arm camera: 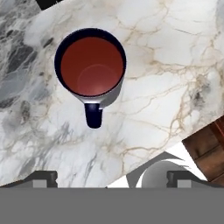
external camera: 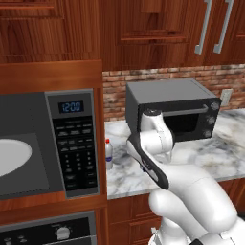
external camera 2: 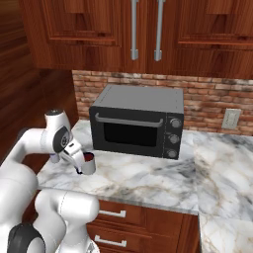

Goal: Place the microwavable item in the microwave. Then, close the microwave door and press the start button.

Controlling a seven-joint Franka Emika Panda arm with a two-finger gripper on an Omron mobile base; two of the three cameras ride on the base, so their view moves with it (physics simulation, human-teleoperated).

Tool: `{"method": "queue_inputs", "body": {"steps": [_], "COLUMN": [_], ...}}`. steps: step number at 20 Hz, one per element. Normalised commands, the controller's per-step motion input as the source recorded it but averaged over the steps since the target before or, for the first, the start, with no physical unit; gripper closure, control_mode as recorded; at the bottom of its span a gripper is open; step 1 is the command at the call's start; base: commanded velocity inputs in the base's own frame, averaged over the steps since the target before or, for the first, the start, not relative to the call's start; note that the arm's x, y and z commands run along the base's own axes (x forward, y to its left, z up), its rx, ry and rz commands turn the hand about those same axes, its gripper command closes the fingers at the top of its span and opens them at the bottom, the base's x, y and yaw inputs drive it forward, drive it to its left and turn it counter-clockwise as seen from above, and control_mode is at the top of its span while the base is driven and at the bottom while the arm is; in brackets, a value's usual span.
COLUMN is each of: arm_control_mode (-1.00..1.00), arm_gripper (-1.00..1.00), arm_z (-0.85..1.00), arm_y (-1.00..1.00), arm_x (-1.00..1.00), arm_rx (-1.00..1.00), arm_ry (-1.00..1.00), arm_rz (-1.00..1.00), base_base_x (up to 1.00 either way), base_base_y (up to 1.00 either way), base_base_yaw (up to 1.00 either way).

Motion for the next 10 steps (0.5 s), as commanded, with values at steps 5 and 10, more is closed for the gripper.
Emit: {"method": "queue_inputs", "body": {"steps": [5, 10], "arm_control_mode": [-1.0, -1.0], "arm_gripper": [-1.0, -1.0], "arm_z": [-0.26, -0.24], "arm_y": [0.06, 0.07], "arm_x": [0.24, 0.18], "arm_rx": [0.0, 0.0], "arm_ry": [0.0, 0.0], "arm_rz": [0.0, 0.0], "base_base_x": [0.0, 0.0], "base_base_y": [0.0, 0.0], "base_base_yaw": [0.0, 0.0]}}
